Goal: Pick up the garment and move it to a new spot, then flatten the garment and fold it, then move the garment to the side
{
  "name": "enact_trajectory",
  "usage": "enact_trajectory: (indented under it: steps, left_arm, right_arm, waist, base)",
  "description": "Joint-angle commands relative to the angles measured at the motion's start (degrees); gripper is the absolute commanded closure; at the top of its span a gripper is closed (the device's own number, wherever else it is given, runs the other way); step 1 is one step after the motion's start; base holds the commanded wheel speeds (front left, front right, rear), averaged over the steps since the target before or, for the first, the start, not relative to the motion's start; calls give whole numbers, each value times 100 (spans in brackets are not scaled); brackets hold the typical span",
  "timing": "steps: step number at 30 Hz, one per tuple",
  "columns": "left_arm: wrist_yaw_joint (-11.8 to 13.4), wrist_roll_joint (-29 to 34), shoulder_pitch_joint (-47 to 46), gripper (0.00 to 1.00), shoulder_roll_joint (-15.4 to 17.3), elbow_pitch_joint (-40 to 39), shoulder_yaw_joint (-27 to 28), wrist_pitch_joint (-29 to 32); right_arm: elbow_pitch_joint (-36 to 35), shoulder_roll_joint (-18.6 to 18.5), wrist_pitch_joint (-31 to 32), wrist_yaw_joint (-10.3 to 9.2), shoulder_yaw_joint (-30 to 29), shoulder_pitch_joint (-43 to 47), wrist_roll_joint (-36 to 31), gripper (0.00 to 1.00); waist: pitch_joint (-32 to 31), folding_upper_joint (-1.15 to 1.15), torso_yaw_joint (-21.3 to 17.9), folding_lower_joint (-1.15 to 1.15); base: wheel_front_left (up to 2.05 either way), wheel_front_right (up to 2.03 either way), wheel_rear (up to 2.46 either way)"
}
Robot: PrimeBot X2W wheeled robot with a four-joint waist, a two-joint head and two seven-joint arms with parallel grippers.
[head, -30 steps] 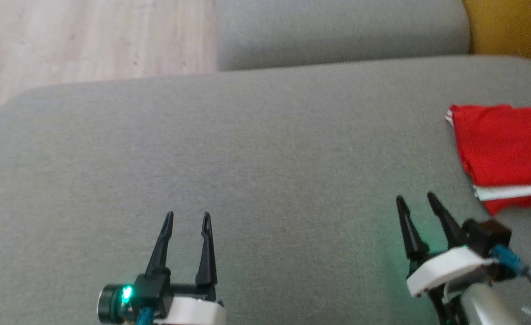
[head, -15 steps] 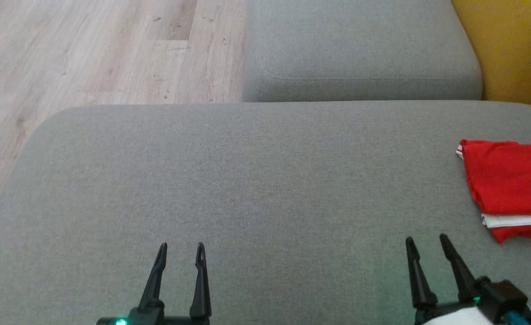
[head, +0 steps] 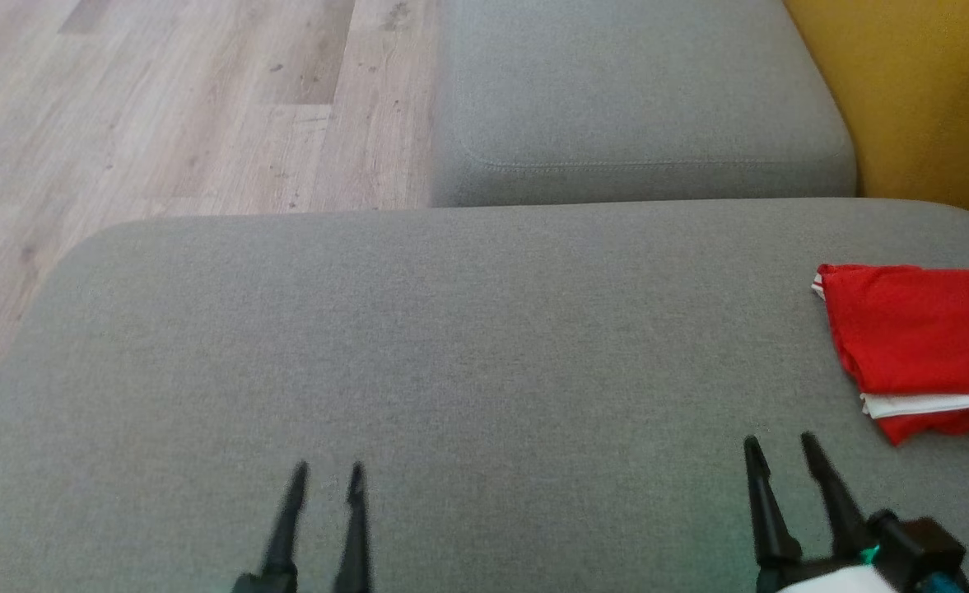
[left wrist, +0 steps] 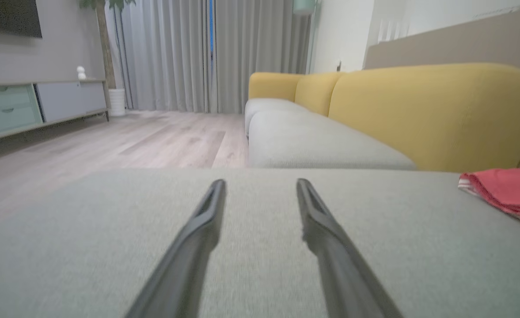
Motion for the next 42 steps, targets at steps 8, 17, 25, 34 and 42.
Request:
enact_trajectory:
  steps: [8, 17, 25, 34, 42]
  left_arm:
    - [-34, -306, 131, 100, 14, 329, 53, 66]
    - [-161, -946, -6, 100, 53, 386, 184, 178]
    - [-261, -1439, -115, 100, 78, 433, 290, 267]
    - [-398, -2137, -263, 100, 107, 486, 448, 398]
    - [-517, -2756, -389, 100, 128, 510, 600, 522]
  right_arm:
    - [338, -14, 60, 0, 16, 58, 300, 100]
    - [363, -50, 178, 0, -24, -83, 913, 100]
    - [377, -71, 272, -1, -60, -189, 1386, 100]
    - [395, -97, 413, -1, -119, -338, 2055, 100]
    - [410, -115, 544, -1, -178, -470, 2650, 100]
  waist:
    - [16, 0, -22, 1]
    - [66, 0, -53, 1]
    - [105, 0, -77, 1]
    - [162, 0, -112, 1]
    - [213, 0, -143, 0]
  base:
    - [0, 0, 0]
    - [0, 0, 0]
    - [0, 0, 0]
    - [0, 0, 0]
    - [0, 0, 0]
